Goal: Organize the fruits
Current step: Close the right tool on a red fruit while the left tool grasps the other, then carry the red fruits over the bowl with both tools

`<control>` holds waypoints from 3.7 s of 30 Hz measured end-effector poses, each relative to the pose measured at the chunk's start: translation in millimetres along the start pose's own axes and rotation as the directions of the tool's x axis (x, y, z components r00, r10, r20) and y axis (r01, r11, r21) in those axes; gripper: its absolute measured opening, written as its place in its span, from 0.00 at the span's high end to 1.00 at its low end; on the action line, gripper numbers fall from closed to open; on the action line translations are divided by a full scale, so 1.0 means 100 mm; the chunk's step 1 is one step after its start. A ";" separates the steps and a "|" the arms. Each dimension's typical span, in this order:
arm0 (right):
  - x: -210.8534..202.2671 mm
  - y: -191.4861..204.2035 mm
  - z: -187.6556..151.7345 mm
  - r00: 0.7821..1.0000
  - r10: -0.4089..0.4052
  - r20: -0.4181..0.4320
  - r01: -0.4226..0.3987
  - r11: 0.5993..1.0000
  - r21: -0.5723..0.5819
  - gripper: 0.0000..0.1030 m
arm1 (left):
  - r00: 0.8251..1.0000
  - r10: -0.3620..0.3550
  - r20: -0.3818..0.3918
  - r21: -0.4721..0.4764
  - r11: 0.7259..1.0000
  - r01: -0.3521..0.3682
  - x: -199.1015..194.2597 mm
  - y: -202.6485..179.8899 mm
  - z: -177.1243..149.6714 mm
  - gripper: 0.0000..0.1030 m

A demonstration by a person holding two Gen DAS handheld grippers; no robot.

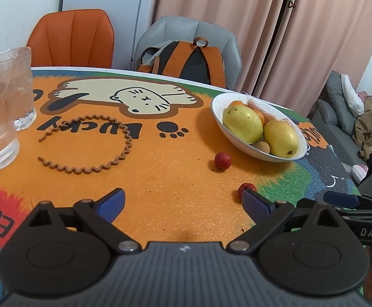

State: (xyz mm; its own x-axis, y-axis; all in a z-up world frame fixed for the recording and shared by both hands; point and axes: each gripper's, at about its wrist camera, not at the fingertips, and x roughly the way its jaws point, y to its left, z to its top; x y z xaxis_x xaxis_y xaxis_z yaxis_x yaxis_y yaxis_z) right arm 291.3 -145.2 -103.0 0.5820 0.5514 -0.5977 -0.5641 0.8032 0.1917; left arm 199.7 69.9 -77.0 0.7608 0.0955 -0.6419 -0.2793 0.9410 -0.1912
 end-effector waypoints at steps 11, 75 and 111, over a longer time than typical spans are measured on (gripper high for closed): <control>0.27 0.14 0.07 0.995 0.087 -0.050 -0.088 0.996 -0.010 0.40 | 1.000 0.006 -0.016 -0.022 1.000 -0.006 0.16 0.11 0.02 0.05; 0.29 -0.72 0.28 1.000 0.013 0.002 -0.013 0.993 0.116 0.79 | 0.994 -0.093 -0.062 0.084 0.992 0.098 1.09 -0.48 0.29 0.78; 0.28 -0.79 0.78 0.994 -0.052 0.095 0.044 0.996 0.082 0.79 | 0.993 -0.115 0.036 0.065 0.992 0.112 0.65 -0.36 0.59 0.78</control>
State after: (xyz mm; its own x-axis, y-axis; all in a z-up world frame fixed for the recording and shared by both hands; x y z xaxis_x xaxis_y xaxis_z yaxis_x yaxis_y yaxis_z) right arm 398.0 -175.9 -73.7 0.6631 0.5282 -0.5304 -0.4883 0.8423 0.2282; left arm 294.0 61.2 -68.5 0.8084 -0.0014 -0.5886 -0.1537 0.9648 -0.2133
